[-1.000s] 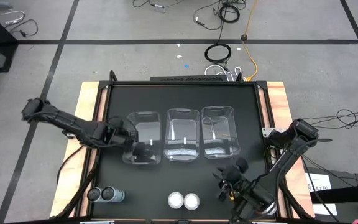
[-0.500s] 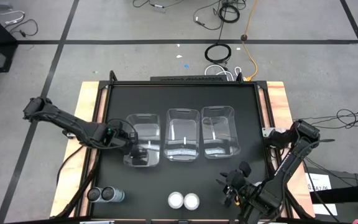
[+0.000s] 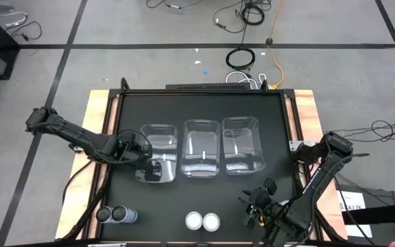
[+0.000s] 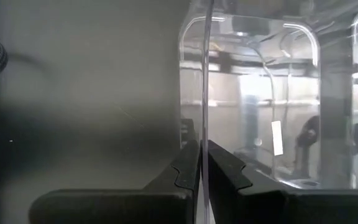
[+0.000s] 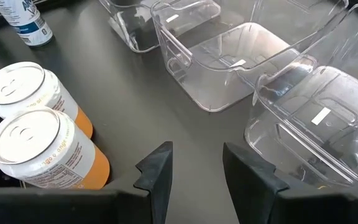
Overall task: Sort soda cans
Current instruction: Move the left transparent bin to the center, then put the right white soda can into the left transparent bin
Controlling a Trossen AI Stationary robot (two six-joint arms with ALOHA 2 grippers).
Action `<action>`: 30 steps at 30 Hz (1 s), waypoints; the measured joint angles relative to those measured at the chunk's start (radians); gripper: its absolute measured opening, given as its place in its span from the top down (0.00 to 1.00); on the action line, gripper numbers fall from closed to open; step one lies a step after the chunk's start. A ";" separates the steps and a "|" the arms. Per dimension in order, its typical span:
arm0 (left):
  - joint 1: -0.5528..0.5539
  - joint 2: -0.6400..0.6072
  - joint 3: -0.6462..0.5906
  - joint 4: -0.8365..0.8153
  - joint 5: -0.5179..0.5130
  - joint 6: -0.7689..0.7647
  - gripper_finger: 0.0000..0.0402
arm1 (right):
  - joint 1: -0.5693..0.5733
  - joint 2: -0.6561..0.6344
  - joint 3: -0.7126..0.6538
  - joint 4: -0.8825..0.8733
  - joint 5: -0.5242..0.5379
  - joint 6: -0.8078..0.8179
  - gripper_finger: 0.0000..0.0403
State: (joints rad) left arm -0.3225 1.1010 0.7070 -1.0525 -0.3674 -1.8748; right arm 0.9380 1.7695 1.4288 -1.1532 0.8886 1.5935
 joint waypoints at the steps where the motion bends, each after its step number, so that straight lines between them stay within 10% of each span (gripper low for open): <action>1: 0.000 0.002 -0.001 0.000 0.000 0.000 0.93 | 0.000 0.000 0.000 0.000 0.000 0.000 0.67; 30: 0.000 0.082 -0.001 0.028 0.010 0.052 0.78 | 0.015 0.000 -0.086 0.037 -0.009 0.070 0.67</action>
State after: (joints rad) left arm -0.3222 1.1826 0.7059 -1.0243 -0.3573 -1.8223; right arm 0.9531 1.7695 1.3430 -1.1164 0.8793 1.6638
